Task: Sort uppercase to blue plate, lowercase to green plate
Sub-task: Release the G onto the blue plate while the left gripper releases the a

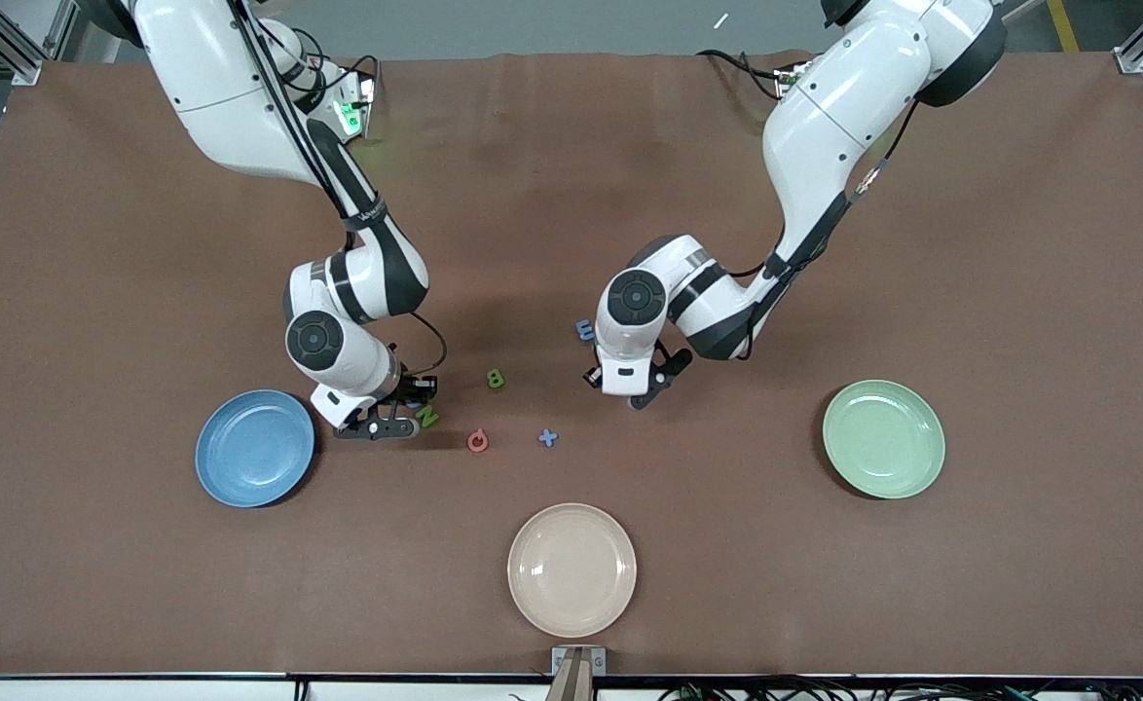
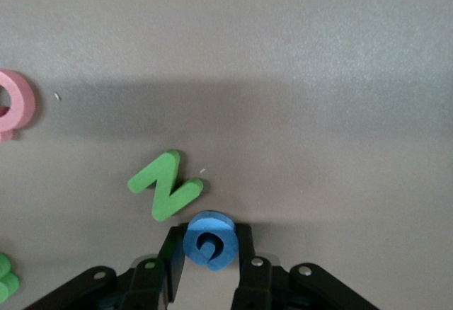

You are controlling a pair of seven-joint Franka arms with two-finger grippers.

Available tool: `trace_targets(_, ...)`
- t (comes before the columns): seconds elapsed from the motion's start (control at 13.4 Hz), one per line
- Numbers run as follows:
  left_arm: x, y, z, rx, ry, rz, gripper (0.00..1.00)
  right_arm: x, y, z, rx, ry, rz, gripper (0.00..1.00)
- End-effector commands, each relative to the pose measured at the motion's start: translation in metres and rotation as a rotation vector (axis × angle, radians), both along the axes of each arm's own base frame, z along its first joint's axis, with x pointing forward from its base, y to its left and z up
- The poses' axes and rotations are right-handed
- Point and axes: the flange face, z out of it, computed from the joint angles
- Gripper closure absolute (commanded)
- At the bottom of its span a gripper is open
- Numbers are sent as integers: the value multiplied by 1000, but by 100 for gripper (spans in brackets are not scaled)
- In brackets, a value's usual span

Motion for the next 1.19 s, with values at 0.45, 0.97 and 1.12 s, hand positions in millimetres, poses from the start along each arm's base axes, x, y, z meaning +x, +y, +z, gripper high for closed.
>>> trace_targets(0.45,82,83,63,67,-203,-80,100,78,-156,81,53,-14,79,96)
trace_targets(0.97,160,267,98,122,-176,-168,100,106,-270,25,-24,-100,309,61)
trace_targets(1.12,166,312,96,134,-130,-193,99,106,-262,26,-21,-94,312,24)
